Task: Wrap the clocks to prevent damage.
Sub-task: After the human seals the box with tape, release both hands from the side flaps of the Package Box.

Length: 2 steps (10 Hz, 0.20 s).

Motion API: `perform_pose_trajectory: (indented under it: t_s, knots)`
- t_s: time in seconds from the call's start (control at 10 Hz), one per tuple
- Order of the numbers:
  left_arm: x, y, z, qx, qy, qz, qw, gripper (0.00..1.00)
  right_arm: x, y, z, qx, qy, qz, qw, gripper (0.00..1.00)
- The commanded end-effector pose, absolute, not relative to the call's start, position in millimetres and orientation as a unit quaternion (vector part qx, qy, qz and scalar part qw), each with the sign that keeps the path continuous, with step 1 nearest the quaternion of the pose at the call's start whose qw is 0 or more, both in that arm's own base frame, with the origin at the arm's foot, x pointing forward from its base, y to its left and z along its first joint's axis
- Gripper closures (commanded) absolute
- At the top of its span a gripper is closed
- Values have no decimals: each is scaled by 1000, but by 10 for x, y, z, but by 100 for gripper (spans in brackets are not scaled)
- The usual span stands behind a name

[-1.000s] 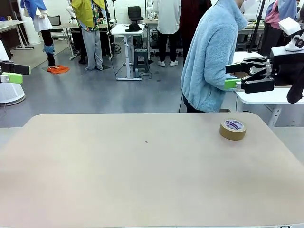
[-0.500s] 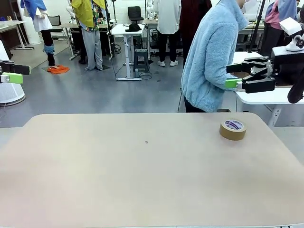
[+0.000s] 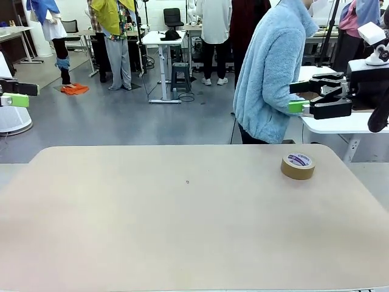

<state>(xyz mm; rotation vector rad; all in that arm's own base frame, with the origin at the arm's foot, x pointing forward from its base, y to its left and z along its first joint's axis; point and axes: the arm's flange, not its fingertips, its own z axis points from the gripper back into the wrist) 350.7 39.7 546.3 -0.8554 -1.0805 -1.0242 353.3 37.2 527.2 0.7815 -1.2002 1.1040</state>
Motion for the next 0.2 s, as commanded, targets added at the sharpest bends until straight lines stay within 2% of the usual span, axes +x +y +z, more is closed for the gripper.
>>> perform_pose_trajectory:
  t_s: [0.0, 0.1]
  knots:
    - [3503, 401, 5468, -380, -475, -451, 653, 0, 3529, 373, 5282, 341, -520, 483, 616, 0]
    - [3503, 401, 5468, -380, -475, -451, 653, 0, 3529, 373, 5282, 341, -520, 483, 616, 0]
